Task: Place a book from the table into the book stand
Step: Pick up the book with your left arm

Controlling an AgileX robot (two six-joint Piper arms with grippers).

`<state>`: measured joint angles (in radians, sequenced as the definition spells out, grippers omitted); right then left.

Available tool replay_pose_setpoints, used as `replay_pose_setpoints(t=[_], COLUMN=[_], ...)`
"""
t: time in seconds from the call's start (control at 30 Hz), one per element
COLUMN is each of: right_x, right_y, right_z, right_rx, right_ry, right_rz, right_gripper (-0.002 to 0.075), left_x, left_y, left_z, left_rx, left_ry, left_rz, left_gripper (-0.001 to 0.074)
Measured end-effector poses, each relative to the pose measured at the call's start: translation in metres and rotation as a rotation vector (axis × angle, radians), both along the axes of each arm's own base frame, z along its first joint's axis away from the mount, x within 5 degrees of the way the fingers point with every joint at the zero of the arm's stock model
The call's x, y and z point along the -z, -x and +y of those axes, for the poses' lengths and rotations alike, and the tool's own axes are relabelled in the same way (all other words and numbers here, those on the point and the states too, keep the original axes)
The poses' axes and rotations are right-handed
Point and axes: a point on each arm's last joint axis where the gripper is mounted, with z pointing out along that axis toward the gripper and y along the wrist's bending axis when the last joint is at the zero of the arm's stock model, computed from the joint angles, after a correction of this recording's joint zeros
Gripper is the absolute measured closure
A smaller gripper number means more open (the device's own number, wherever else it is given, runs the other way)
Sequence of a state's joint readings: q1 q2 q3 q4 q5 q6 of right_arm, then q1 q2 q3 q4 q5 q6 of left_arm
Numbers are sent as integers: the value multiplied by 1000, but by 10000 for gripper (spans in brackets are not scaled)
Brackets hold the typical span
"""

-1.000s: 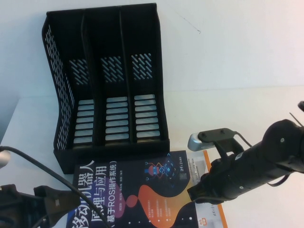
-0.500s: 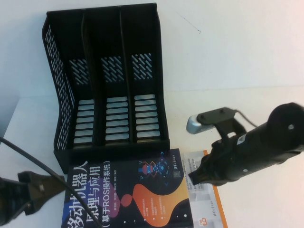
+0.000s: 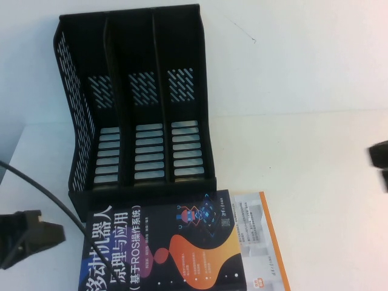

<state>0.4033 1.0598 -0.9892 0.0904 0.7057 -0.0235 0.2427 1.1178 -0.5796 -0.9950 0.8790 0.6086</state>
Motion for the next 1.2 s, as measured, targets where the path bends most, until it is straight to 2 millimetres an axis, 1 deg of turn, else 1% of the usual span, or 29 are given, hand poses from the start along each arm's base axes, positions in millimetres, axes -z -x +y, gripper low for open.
replay_pose_setpoints(t=[0.07,0.1,0.17,0.23,0.3,0.33,0.4,0.47,0.53,0.73,0.9,1.1,1.2], right_x=[-12,-17,-25,-30,-34,-36,-39,-40,-37,-18,-6,-5,-5], right_y=[18,27,44,60,72,78,88,97,104,114,117,118,118], right_z=[-12,-18,-28,-37,-43,-46,-50,-55,-58,-62,-62,-63,-62], right_rx=[20,36,62,85,97,102,115,124,133,149,156,163,166], right_ry=[13,18,30,34,31,28,15,6,-5,-5,-8,-20,-26], right_rz=[-36,-48,-71,-84,-92,-100,-110,-124,-122,-83,-52,-50,-56], right_gripper=[718,718,718,718,718,718,718,718,718,718,718,718,718], left_x=[11,17,29,40,49,54,60,65,69,90,108,122,128], left_y=[-8,-12,-20,-27,-31,-34,-38,-42,-46,-54,-59,-64,-65], left_z=[-1,-1,-2,-2,0,0,1,2,3,6,5,2,1], left_rx=[29,46,72,86,92,92,83,78,67,30,34,59,54], left_ry=[45,71,116,141,149,157,164,173,170,182,242,318,344], left_rz=[51,76,119,149,182,199,218,232,238,304,344,350,368], left_gripper=[620,586,496,378,290,260,233,228,228,228,228,228,257])
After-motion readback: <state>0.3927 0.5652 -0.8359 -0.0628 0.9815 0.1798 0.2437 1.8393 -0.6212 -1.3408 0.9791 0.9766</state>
